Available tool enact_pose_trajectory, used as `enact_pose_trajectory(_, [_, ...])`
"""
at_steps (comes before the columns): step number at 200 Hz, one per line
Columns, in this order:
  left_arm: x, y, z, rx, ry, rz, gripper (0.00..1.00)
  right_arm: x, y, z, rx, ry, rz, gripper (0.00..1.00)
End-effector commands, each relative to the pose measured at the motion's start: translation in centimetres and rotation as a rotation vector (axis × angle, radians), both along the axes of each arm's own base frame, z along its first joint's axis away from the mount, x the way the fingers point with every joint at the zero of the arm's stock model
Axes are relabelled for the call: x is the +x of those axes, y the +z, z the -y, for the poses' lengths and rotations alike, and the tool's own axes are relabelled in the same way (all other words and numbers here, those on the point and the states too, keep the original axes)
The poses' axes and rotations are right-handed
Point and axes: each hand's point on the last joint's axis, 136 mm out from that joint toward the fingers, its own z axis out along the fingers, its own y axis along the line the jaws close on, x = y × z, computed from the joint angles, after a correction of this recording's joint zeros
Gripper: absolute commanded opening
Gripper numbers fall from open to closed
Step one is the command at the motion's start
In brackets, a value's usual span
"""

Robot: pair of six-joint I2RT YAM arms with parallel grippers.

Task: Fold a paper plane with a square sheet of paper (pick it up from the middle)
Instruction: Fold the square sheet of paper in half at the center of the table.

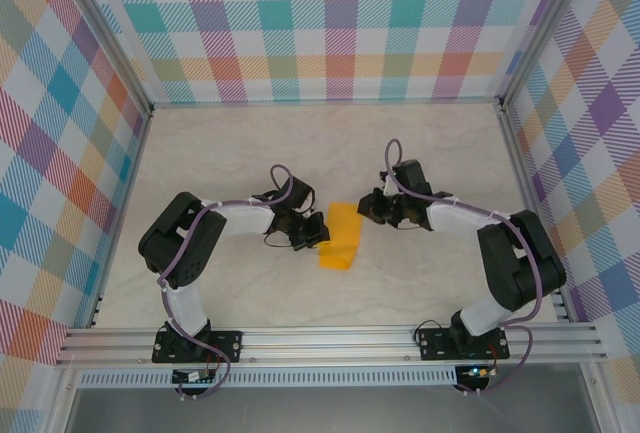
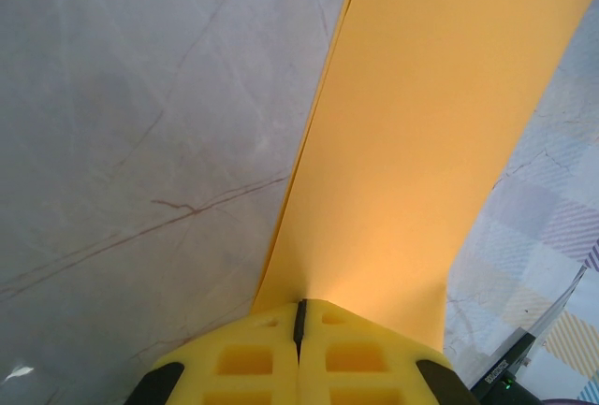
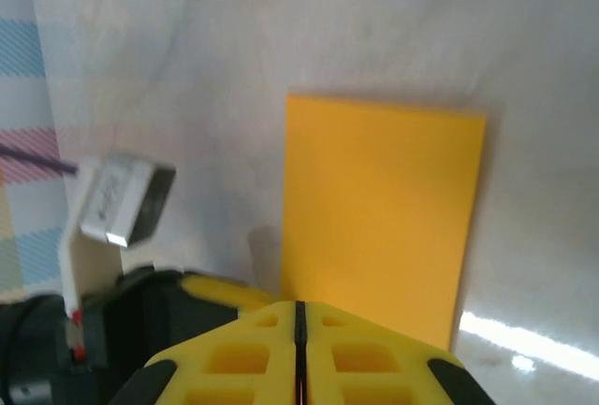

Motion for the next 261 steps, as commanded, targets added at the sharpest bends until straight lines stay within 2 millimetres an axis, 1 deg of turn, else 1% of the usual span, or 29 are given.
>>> enact_pose_trajectory(1, [-5.7, -7.8, -6.8, 0.361, 0.033, -0.201, 0.03, -4.1, -1.3, -1.6, 0.044, 0.041, -0.147, 0.09])
enact_pose_trajectory(19, [-5.7, -7.8, -6.8, 0.363, 0.034, -0.201, 0.02, -5.7, -2.0, -2.8, 0.054, 0.069, -0.192, 0.08])
enact_pose_trajectory(36, [-5.7, -7.7, -6.9, 0.362, 0.035, -0.198, 0.03, -6.8, -2.9, -3.1, 0.061, 0.069, -0.227, 0.08])
enact_pose_trajectory(75, [-5.7, -7.8, -6.9, 0.362, 0.036, -0.196, 0.03, -8.8, -4.6, -2.4, 0.054, 0.074, -0.284, 0.08])
enact_pose_trajectory(128, [-5.8, -8.0, -6.9, 0.360, 0.039, -0.197, 0.03, -10.3, -6.3, -1.5, 0.008, 0.061, -0.327, 0.08])
enact_pose_trajectory(155, [-5.9, -8.1, -6.9, 0.361, 0.040, -0.200, 0.02, -11.3, -7.1, -0.7, -0.029, 0.054, -0.348, 0.08])
enact_pose_trajectory(179, [-5.9, -8.1, -7.0, 0.364, 0.042, -0.199, 0.02, -12.8, -7.6, 0.5, -0.076, 0.058, -0.374, 0.08])
enact_pose_trajectory(197, [-5.9, -8.2, -7.1, 0.364, 0.043, -0.200, 0.02, -13.7, -7.2, 1.2, -0.091, 0.068, -0.378, 0.08])
enact_pose_trajectory(209, [-5.9, -8.2, -7.0, 0.362, 0.043, -0.199, 0.02, -13.9, -6.5, 1.3, -0.089, 0.080, -0.362, 0.08])
enact_pose_trajectory(223, [-6.0, -8.2, -7.1, 0.363, 0.043, -0.201, 0.02, -13.1, -5.1, 0.8, -0.072, 0.090, -0.309, 0.09])
enact_pose_trajectory(243, [-6.0, -8.2, -7.0, 0.359, 0.043, -0.202, 0.02, -11.0, -3.0, -0.5, -0.036, 0.101, -0.236, 0.09])
enact_pose_trajectory(251, [-6.1, -8.1, -7.1, 0.361, 0.045, -0.201, 0.02, -10.3, -2.4, -1.1, -0.026, 0.108, -0.217, 0.09])
enact_pose_trajectory(261, [-6.0, -8.1, -7.1, 0.362, 0.046, -0.196, 0.02, -9.7, -2.3, -1.7, -0.020, 0.119, -0.205, 0.09])
